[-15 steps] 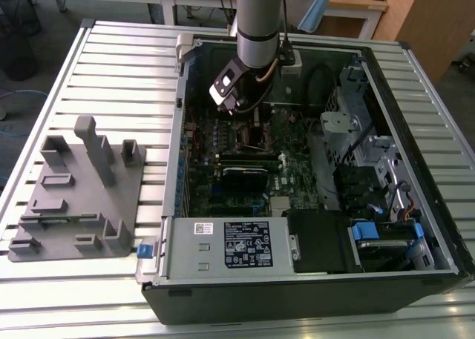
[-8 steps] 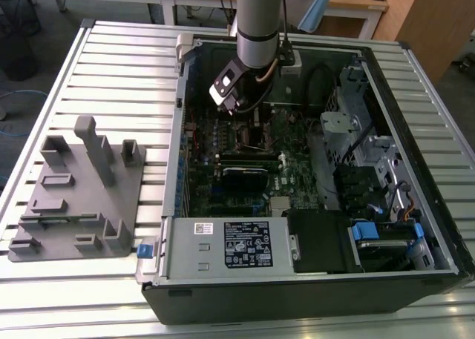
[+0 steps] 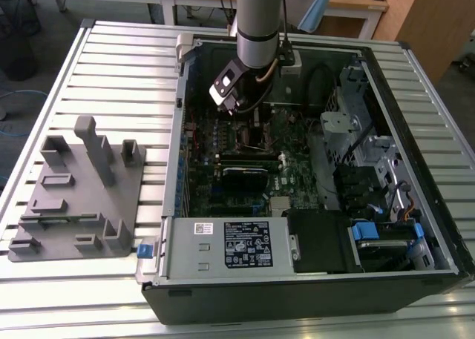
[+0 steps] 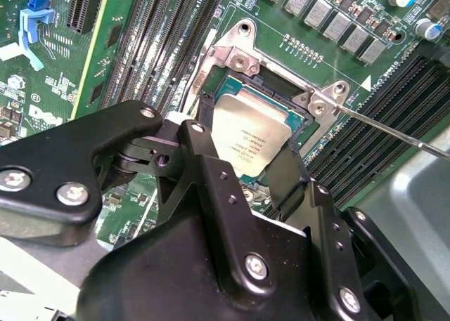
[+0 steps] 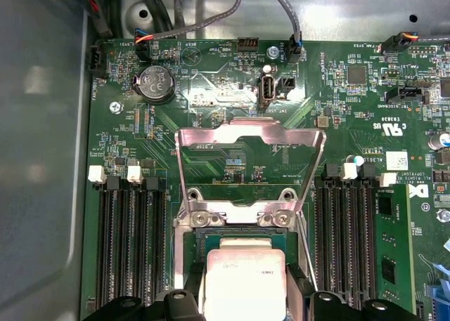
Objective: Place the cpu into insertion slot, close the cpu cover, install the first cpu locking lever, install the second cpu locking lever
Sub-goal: 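Place the cpu into insertion slot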
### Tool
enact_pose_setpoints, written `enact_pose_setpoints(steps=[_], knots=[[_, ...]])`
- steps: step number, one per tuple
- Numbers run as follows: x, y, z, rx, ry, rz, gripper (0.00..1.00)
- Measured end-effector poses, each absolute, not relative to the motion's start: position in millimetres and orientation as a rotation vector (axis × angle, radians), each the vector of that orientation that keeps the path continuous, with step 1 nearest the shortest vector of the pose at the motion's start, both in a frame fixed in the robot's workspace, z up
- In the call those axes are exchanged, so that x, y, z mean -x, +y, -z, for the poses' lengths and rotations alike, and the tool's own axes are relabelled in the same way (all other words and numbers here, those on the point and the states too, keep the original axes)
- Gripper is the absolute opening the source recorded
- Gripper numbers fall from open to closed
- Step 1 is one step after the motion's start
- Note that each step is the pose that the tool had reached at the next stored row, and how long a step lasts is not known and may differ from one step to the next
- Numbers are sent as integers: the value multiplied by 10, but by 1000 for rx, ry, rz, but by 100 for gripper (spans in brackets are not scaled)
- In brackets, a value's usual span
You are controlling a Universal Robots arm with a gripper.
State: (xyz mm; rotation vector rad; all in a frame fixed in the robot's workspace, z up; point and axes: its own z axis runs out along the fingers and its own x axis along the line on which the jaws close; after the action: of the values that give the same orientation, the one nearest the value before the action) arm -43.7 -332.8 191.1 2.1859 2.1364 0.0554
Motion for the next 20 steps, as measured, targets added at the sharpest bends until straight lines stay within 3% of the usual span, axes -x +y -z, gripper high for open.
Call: enact_pose_setpoints(steps=[9, 10, 20], knots=[[436, -3327, -1909, -2186, 2136, -56, 55], [436, -3327, -1909, -2186, 2136, -56, 61], [437, -3328, -1910, -2186, 2136, -55, 61]])
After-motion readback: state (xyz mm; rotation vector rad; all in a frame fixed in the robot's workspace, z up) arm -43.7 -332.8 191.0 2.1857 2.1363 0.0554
